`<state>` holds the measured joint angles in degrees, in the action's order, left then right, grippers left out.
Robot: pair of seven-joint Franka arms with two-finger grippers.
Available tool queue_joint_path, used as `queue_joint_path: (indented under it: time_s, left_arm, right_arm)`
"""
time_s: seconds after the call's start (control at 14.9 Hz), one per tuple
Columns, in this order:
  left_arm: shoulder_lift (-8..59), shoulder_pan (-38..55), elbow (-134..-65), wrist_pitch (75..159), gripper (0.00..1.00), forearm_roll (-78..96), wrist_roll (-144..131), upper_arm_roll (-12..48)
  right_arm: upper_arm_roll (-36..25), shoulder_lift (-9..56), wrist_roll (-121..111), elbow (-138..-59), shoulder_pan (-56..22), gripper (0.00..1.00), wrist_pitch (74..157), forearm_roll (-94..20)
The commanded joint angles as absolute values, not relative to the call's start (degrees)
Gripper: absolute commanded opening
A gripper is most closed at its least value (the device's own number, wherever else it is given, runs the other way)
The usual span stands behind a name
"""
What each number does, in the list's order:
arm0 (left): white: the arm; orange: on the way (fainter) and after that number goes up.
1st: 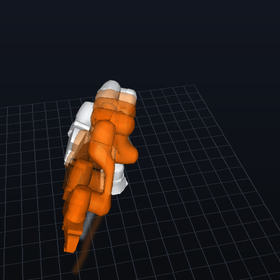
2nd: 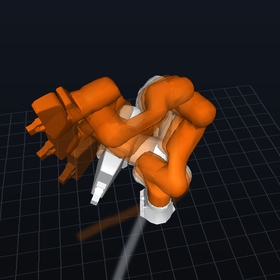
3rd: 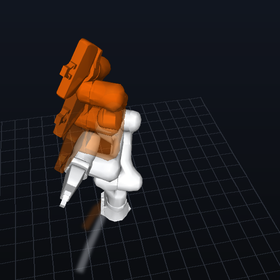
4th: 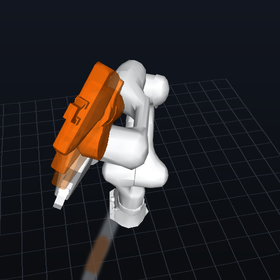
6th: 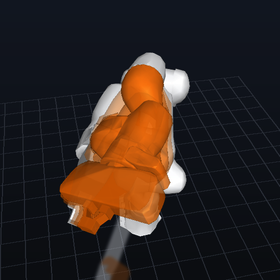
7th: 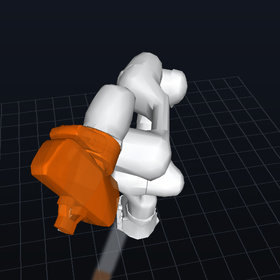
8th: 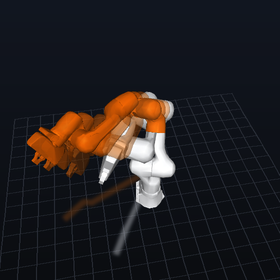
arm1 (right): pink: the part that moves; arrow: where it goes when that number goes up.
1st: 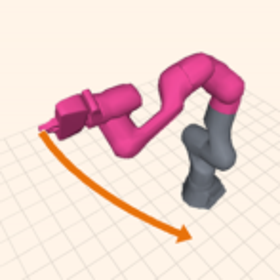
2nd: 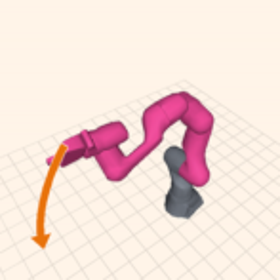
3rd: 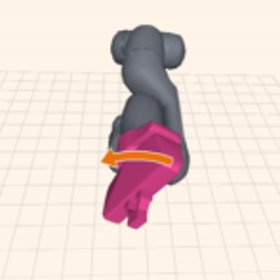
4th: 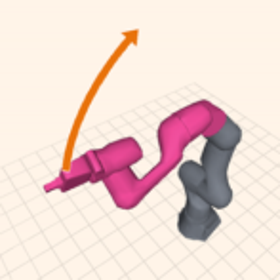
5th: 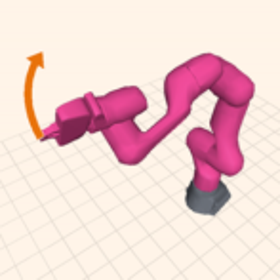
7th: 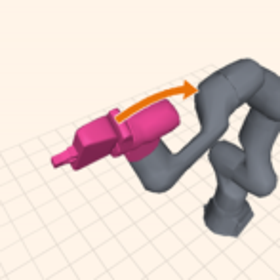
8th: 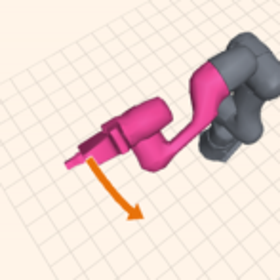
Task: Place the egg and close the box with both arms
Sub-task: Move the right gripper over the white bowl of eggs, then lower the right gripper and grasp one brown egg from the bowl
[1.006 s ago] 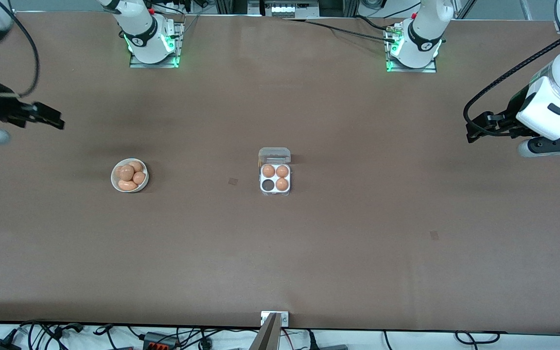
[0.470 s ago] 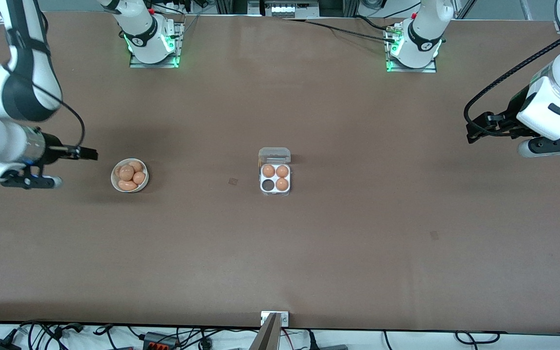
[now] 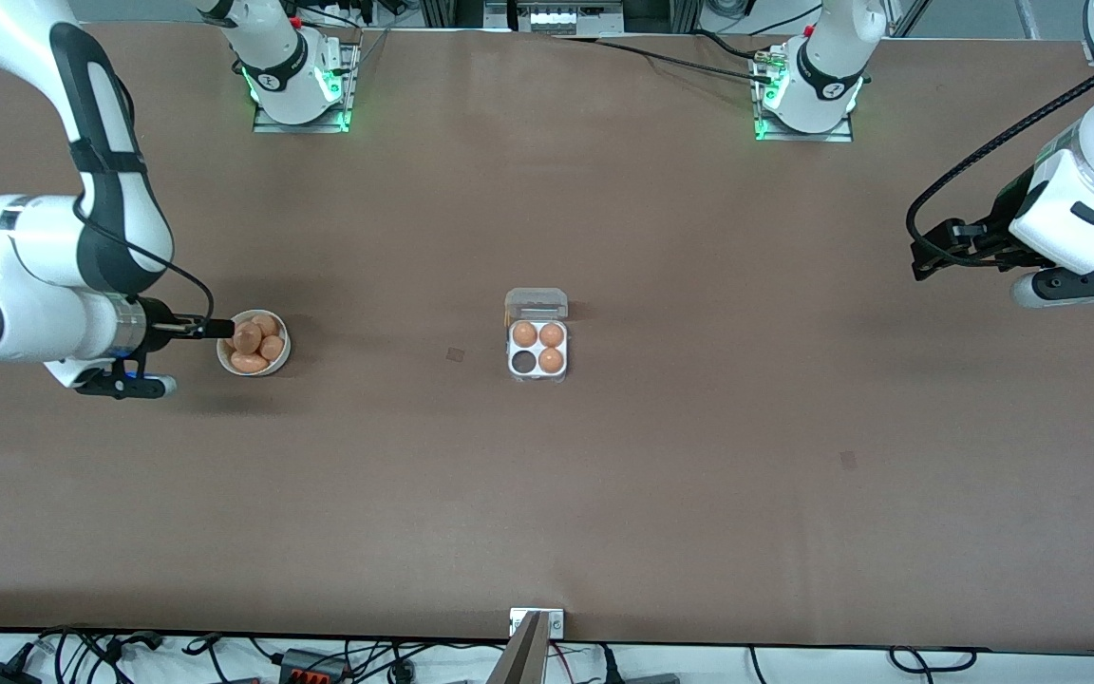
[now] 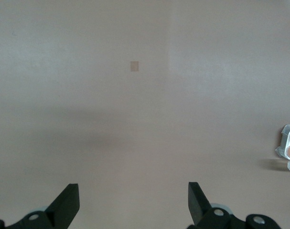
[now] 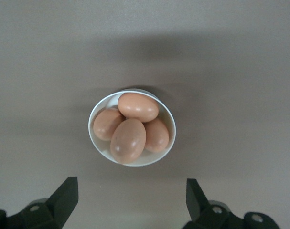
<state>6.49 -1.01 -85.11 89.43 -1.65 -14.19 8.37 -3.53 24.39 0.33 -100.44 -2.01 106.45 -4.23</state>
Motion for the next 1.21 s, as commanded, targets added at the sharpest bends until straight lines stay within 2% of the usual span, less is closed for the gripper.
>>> queue_joint_path:
  time_s: [0.0, 0.54, 0.87, 1.14]
  left_arm:
    - [6.50, -1.41, -84.38, 89.39, 1.00, -0.70, -13.27, 8.35]
    - [6.50, -1.41, -84.38, 89.47, 1.00, -0.70, -13.27, 8.35]
    - [6.50, -1.41, -84.38, 89.38, 1.00, -0.70, -13.27, 8.35]
    - [6.50, -1.41, -84.38, 89.38, 1.00, -0.70, -13.18, 8.35]
  right_arm:
    - [-3.51, 27.06, 1.14, -100.02, -1.94, 1.00, 108.01, -6.50]
    - [-3.52, 31.81, 1.14, -99.84, -1.85, 0.99, 109.86, -11.07]
    - [-3.52, 31.47, 1.05, -99.49, -1.93, 0.84, 107.32, -10.99]
    - [-3.52, 31.46, 1.05, -99.49, -1.93, 0.53, 107.14, -10.99]
